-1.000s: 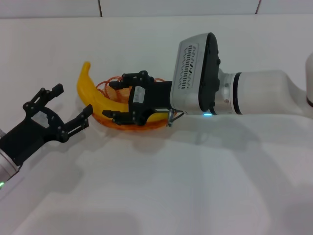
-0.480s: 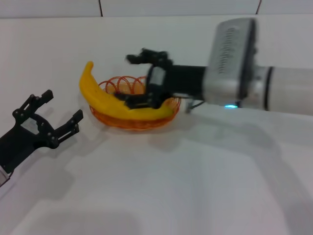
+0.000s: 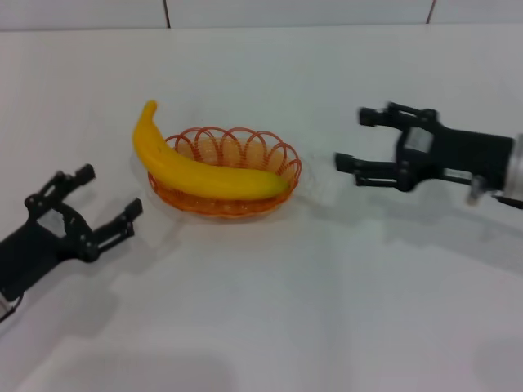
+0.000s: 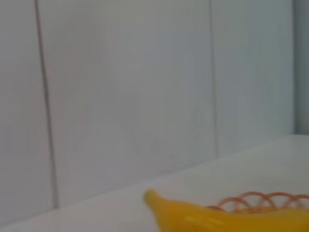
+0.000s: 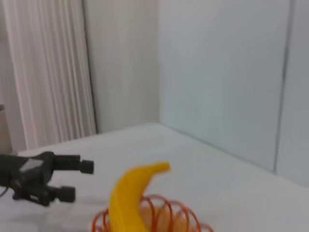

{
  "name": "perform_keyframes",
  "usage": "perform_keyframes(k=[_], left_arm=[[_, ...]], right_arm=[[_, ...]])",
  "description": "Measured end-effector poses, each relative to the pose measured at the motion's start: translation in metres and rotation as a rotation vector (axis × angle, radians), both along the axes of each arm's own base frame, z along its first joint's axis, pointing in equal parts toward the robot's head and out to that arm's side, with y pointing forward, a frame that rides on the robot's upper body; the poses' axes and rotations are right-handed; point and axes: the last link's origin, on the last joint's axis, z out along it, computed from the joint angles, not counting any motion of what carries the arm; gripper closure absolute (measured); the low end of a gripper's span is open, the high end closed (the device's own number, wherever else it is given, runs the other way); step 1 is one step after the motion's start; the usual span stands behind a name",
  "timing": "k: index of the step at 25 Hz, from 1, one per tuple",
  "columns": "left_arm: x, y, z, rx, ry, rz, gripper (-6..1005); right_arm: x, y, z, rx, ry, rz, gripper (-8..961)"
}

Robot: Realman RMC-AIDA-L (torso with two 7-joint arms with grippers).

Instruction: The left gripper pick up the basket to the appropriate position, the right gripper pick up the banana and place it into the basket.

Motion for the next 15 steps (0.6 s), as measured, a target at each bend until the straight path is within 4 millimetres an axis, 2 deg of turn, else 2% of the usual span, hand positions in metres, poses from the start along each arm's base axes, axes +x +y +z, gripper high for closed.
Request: perform_keyframes(k=[6, 15], left_arm=[[-0.004, -0.011, 0.002, -0.089, -0.018, -0.009, 91], [-0.003, -0.005, 0.007, -0.16, -0.005, -0.021, 91]], right_arm=[[0.021, -0.012, 0.014, 0.014, 0.001, 0.019, 70], [0.032, -0.024, -0.004, -0.072, -0.153, 0.112, 71]])
